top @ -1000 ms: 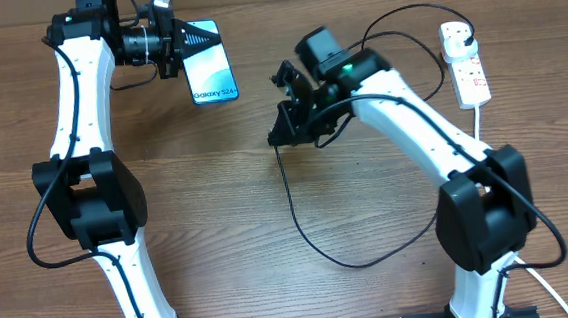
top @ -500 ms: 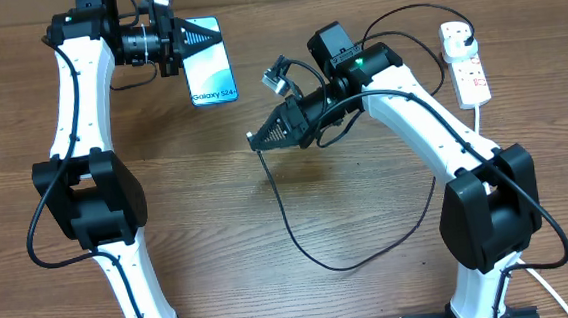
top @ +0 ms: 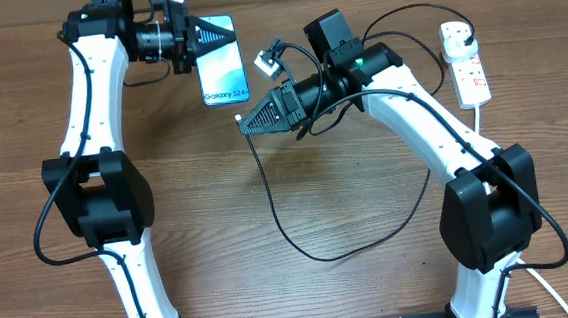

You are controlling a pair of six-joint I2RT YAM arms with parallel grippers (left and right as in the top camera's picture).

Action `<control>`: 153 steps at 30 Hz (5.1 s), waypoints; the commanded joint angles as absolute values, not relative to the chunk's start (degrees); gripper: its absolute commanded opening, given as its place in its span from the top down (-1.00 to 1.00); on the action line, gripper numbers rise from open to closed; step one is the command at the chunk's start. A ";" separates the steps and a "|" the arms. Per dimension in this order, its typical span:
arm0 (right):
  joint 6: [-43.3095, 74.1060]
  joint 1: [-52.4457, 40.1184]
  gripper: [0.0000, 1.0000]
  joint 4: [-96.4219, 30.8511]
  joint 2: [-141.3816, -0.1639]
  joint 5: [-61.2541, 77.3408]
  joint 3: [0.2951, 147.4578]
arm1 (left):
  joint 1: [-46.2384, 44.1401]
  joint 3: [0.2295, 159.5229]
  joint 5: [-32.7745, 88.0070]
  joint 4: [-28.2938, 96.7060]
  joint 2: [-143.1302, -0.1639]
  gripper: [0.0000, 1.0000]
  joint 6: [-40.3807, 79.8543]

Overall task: Plug charger to phone and switch on socket
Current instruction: 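Lift the plug with the right gripper toward the phone's bottom port, then align and push the USB-C plug into the phone's bottom port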

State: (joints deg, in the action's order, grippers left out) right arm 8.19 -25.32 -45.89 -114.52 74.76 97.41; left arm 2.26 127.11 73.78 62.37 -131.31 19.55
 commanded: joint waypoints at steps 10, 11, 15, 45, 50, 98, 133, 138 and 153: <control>24.27 -25.43 0.92 -35.46 -115.22 72.40 97.51 | 2.22 127.98 79.59 55.29 -130.50 0.91 27.62; 24.53 -25.43 0.92 -34.92 -115.22 72.05 97.51 | 2.22 127.98 79.59 54.85 -130.50 0.91 28.27; 24.49 -25.43 0.92 -34.52 -115.22 71.61 97.51 | 2.22 127.98 80.27 53.49 -130.50 0.91 29.04; 25.45 -25.36 0.92 -22.11 -115.22 73.38 97.47 | 4.16 127.98 88.71 41.28 -130.50 0.91 38.44; 25.50 -25.36 0.92 -21.10 -115.22 73.41 97.47 | 4.10 127.98 88.55 41.28 -130.50 0.91 39.31; 19.03 -24.93 0.92 -17.80 -115.22 66.13 97.47 | 2.74 127.98 84.95 37.06 -130.50 0.91 40.32; 24.03 -24.95 0.92 -16.16 -115.22 63.83 97.47 | 2.20 127.98 85.14 32.64 -130.50 0.91 43.97; 24.08 -24.95 0.92 -16.32 -115.22 63.83 97.47 | 2.20 127.98 85.82 32.23 -130.50 0.91 43.94; 27.00 -24.95 0.92 -15.68 -115.26 63.40 97.47 | 1.56 127.98 86.26 31.05 -130.50 0.91 43.77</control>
